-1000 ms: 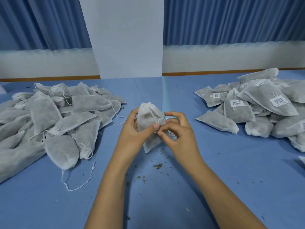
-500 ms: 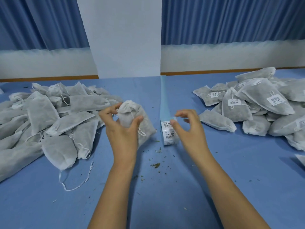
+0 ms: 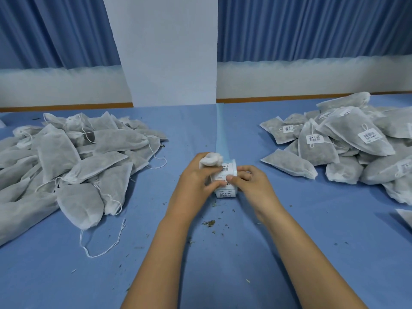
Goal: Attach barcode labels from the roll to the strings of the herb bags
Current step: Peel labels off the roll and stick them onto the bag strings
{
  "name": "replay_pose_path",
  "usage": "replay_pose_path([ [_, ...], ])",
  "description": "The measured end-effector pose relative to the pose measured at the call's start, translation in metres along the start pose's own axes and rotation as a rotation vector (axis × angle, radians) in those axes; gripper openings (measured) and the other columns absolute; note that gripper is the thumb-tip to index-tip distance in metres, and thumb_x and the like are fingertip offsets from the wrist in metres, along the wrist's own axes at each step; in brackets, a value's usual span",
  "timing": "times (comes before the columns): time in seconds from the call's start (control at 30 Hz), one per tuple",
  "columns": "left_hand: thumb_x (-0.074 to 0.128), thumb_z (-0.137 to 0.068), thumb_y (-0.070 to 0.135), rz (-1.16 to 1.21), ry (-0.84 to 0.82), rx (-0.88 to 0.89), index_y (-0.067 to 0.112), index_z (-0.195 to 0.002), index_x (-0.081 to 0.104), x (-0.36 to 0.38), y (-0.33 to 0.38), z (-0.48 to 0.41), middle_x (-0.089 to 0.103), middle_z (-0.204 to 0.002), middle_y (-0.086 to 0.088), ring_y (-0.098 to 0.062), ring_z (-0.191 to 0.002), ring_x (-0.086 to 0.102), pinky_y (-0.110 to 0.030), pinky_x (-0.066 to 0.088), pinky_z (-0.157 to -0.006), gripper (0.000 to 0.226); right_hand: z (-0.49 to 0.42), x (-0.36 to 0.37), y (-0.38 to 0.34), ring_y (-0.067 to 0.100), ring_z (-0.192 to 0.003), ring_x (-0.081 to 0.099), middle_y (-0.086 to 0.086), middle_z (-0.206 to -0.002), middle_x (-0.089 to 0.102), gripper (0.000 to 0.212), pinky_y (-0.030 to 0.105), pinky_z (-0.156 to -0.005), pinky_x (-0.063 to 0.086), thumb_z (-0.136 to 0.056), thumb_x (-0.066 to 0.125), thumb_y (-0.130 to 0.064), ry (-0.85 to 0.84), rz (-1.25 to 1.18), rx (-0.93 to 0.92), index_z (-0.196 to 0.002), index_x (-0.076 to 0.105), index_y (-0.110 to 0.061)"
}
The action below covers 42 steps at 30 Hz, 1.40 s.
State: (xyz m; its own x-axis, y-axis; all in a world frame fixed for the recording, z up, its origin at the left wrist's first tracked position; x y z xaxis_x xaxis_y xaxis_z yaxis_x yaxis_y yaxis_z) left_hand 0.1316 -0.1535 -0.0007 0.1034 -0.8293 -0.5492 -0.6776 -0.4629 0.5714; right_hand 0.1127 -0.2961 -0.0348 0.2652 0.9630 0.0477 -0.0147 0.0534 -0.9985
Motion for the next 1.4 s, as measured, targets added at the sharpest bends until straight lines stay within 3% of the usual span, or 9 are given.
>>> replay_pose_path([
  [0.13, 0.080, -0.077, 0.006, -0.004, 0.003, -0.038, 0.008, -0.105, 0.074, 0.001, -0.005, -0.001, 0.045, -0.116, 0.027, 0.011, -0.106, 0.043, 0.002, 0.031, -0.092, 0.029, 0.000, 0.001, -0.003, 0.016, -0.076, 0.063, 0.007, -0.082, 0.067, 0.018, 0.029, -0.075, 0.050, -0.085, 0.068, -0.004, -0.022, 0.052, -0.065, -0.094, 0.054, -0.010],
  [0.27, 0.083, -0.071, 0.005, 0.030, 0.060, -0.087, 0.006, -0.096, 0.077, -0.001, -0.011, -0.001, 0.051, -0.107, 0.021, 0.012, -0.097, 0.048, 0.003, 0.032, -0.087, 0.026, -0.003, 0.001, -0.004, 0.016, -0.077, 0.063, 0.010, -0.083, 0.069, 0.019, 0.027, -0.075, 0.049, -0.083, 0.071, -0.007, -0.041, 0.086, -0.117, -0.090, 0.054, -0.012],
  [0.47, 0.081, -0.072, 0.004, 0.113, 0.136, -0.179, 0.008, -0.087, 0.079, -0.007, -0.017, 0.004, 0.056, -0.095, 0.020, 0.018, -0.092, 0.054, 0.000, 0.038, -0.079, 0.016, -0.006, 0.005, -0.004, 0.008, -0.068, 0.062, -0.010, -0.064, 0.065, 0.024, 0.019, -0.067, 0.047, -0.079, 0.076, -0.010, -0.082, 0.152, -0.200, -0.085, 0.053, -0.017],
  [0.7, 0.078, -0.079, 0.013, 0.225, 0.238, -0.404, 0.029, -0.071, 0.075, -0.019, -0.024, 0.008, 0.069, -0.086, 0.005, 0.015, -0.074, 0.055, -0.001, 0.037, -0.069, 0.018, -0.006, 0.007, -0.003, 0.005, -0.065, 0.063, -0.006, -0.070, 0.069, 0.025, 0.017, -0.062, 0.047, -0.078, 0.076, -0.008, -0.160, 0.189, -0.211, -0.087, 0.054, -0.015],
  [0.9, 0.077, -0.081, 0.018, 0.619, 0.475, -0.579, 0.036, -0.067, 0.077, -0.047, -0.037, 0.015, 0.075, -0.083, 0.012, 0.001, -0.079, 0.066, -0.010, 0.049, -0.071, 0.022, -0.013, -0.008, -0.004, 0.012, -0.055, 0.049, 0.002, -0.053, 0.052, 0.030, 0.017, -0.048, 0.034, -0.085, 0.071, -0.024, 0.098, 0.206, -0.179, -0.069, 0.047, -0.015],
  [1.0, 0.077, -0.080, 0.021, 0.683, 0.436, -0.562, 0.038, -0.070, 0.077, -0.043, -0.028, 0.016, 0.075, -0.083, 0.012, 0.001, -0.079, 0.067, -0.012, 0.049, -0.070, 0.020, -0.016, -0.010, -0.004, 0.014, -0.053, 0.040, 0.003, -0.053, 0.044, 0.040, 0.027, -0.054, 0.034, -0.087, 0.068, -0.027, 0.174, 0.190, -0.168, -0.060, 0.041, -0.015],
  [1.2, 0.077, -0.080, 0.018, 0.617, 0.464, -0.494, 0.036, -0.070, 0.076, -0.047, -0.016, 0.018, 0.074, -0.081, 0.018, 0.006, -0.080, 0.066, -0.008, 0.046, -0.071, 0.021, -0.012, -0.011, -0.008, 0.019, -0.057, 0.058, 0.018, -0.076, 0.065, 0.038, 0.036, -0.065, 0.047, -0.091, 0.061, -0.034, 0.214, 0.207, -0.154, -0.066, 0.048, -0.009],
  [1.3, 0.078, -0.079, 0.015, 0.392, 0.469, -0.363, 0.029, -0.082, 0.076, -0.050, -0.003, 0.018, 0.075, -0.091, 0.009, 0.000, -0.092, 0.065, -0.009, 0.043, -0.083, 0.015, 0.003, -0.017, -0.029, 0.009, -0.062, 0.048, -0.002, -0.068, 0.055, 0.034, 0.024, -0.064, 0.037, -0.092, 0.059, -0.032, 0.329, 0.332, -0.342, -0.064, 0.050, -0.015],
  [1.4, 0.079, -0.077, 0.010, 0.120, 0.443, -0.093, 0.012, -0.093, 0.077, -0.048, 0.019, 0.017, 0.066, -0.102, -0.007, 0.005, -0.098, 0.057, -0.005, 0.038, -0.088, 0.017, 0.018, -0.004, -0.039, 0.003, -0.050, 0.045, -0.007, -0.056, 0.058, 0.037, 0.012, -0.053, 0.037, -0.091, 0.061, -0.032, 0.116, 0.051, -0.397, -0.059, 0.062, -0.015],
])
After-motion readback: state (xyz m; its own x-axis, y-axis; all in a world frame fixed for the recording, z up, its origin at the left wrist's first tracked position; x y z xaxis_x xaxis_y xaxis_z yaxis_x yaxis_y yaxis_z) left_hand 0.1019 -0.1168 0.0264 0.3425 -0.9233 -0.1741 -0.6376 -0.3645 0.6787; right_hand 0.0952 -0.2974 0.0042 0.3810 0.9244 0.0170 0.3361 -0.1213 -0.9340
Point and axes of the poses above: each hand's wrist, its own z-axis away from the middle knuckle, its own x-axis out of the palm, y = z × x, the point moved 6 cm from there along -z, towards the middle knuckle
